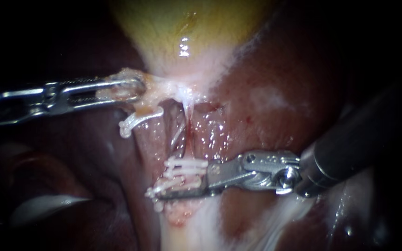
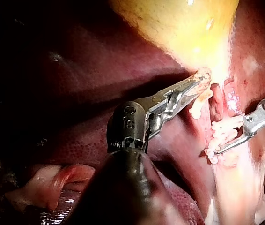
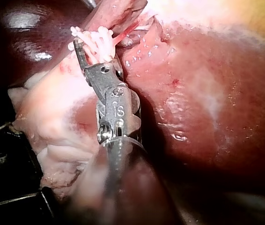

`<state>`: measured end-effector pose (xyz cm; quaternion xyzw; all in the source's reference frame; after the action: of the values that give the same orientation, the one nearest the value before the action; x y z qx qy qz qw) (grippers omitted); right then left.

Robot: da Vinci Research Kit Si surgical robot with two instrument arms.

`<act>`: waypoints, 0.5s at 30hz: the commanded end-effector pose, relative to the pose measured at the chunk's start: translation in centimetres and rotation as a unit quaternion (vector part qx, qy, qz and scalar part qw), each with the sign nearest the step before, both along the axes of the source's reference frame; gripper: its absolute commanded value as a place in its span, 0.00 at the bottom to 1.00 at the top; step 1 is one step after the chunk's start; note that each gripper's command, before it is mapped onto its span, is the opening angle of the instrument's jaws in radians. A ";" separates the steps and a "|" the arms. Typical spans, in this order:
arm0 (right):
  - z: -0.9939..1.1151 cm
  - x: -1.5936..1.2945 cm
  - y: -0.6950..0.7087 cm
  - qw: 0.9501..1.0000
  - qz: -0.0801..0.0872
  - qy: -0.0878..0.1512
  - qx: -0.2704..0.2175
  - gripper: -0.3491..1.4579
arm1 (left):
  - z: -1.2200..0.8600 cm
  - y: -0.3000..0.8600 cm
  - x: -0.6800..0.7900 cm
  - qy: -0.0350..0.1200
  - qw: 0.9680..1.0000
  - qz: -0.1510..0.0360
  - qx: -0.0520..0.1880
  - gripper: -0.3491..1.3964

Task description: Clipping third clip right tube

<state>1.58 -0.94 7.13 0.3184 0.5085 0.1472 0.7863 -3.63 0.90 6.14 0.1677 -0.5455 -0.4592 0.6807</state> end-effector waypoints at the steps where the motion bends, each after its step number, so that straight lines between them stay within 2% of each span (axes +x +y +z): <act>1: 0.00 0.00 0.00 1.000 0.000 0.000 0.000 0.27 | 0.00 0.00 0.00 0.000 1.000 0.000 0.000 0.00; 11: 0.00 0.00 0.00 1.000 0.000 0.000 0.000 0.28 | 0.00 0.00 0.00 0.000 1.000 0.000 0.000 0.00; 15: -0.01 -0.01 0.01 1.000 0.000 0.000 0.001 0.33 | 0.00 0.00 0.00 0.000 1.000 0.000 0.000 0.00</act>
<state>1.57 -0.93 7.12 0.3194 0.5087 0.1468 0.7859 -3.63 0.90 6.14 0.1678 -0.5455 -0.4591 0.6808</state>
